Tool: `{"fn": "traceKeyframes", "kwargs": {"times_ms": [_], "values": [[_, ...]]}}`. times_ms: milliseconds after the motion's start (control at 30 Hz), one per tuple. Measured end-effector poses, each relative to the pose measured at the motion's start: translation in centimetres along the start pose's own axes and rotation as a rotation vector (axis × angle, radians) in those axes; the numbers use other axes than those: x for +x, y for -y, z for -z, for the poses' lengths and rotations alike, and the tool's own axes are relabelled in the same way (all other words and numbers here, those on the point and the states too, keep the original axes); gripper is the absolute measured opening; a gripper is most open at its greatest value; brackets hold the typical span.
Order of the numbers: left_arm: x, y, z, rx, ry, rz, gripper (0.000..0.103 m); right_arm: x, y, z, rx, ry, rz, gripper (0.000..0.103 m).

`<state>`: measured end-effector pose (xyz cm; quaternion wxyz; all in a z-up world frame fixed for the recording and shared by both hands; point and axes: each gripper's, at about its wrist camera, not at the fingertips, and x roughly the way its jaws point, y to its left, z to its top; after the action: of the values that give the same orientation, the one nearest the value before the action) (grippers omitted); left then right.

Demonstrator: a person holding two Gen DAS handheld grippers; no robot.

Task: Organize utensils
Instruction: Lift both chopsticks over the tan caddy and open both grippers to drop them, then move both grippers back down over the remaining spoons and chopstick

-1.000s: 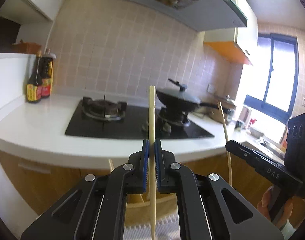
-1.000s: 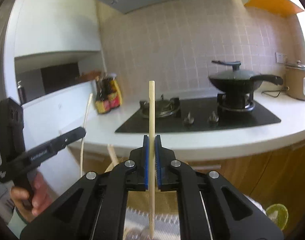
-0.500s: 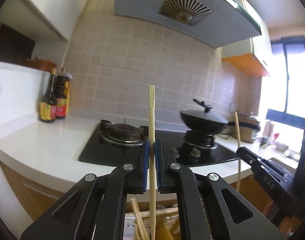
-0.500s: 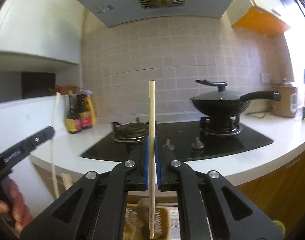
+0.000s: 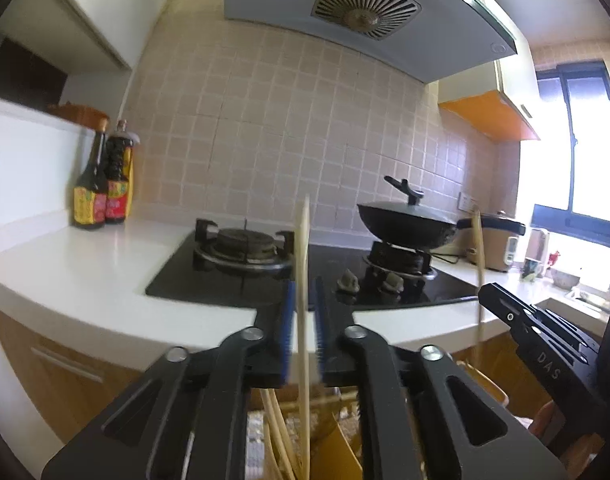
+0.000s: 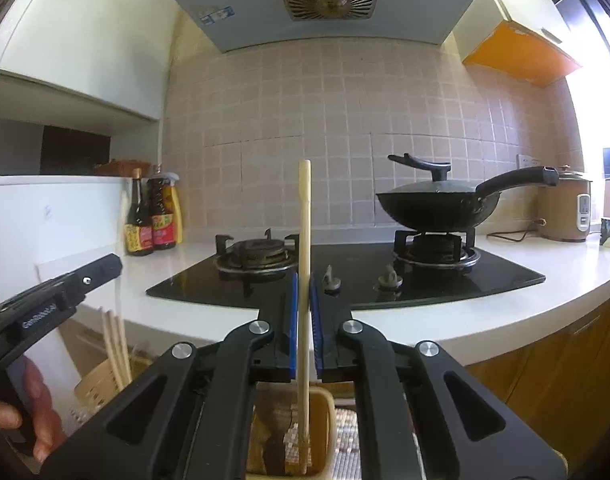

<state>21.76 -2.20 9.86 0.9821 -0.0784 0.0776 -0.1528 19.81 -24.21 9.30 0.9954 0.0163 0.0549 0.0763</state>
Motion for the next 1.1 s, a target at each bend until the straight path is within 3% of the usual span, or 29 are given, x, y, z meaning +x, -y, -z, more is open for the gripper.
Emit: {"fn": "traceKeyframes", "kwargs": {"times_ms": [33,167,333,567,733,933,1100], "values": [[-0.2,-0.2,0.2,-0.008,-0.001,-0.001,0.026,-0.5,0.0,0.0,-0.002,-0.007,-0.005,0.008],[-1.6,-1.2,0.5,-0.041,-0.031,0.003,0.034,-2.6,0.2,0.2,0.007,-0.055,-0.029,0.008],[-4.3,-1.6,0.6,-0.044,-0.073,0.019,0.053,-5.5,0.7,1.7,0.005,-0.196,-0.061,0.008],[-8.6,-1.2,0.9,-0.066,-0.144,0.09,0.074,-8.3,1.8,4.4,0.126,-0.433,-0.144,0.008],[-11.7,0.0,2.1,-0.019,-0.203,0.09,0.078,-10.6,2.0,6.3,0.159,-0.543,-0.103,0.008],[-13.8,1.0,5.0,0.039,-0.344,0.069,0.078,-12.6,0.9,8.2,0.139,-0.65,-0.088,0.008],[-15.0,0.3,7.2,-0.002,-0.415,0.121,0.078,-13.3,-0.1,9.4,0.129,-0.71,-0.109,0.008]]}}
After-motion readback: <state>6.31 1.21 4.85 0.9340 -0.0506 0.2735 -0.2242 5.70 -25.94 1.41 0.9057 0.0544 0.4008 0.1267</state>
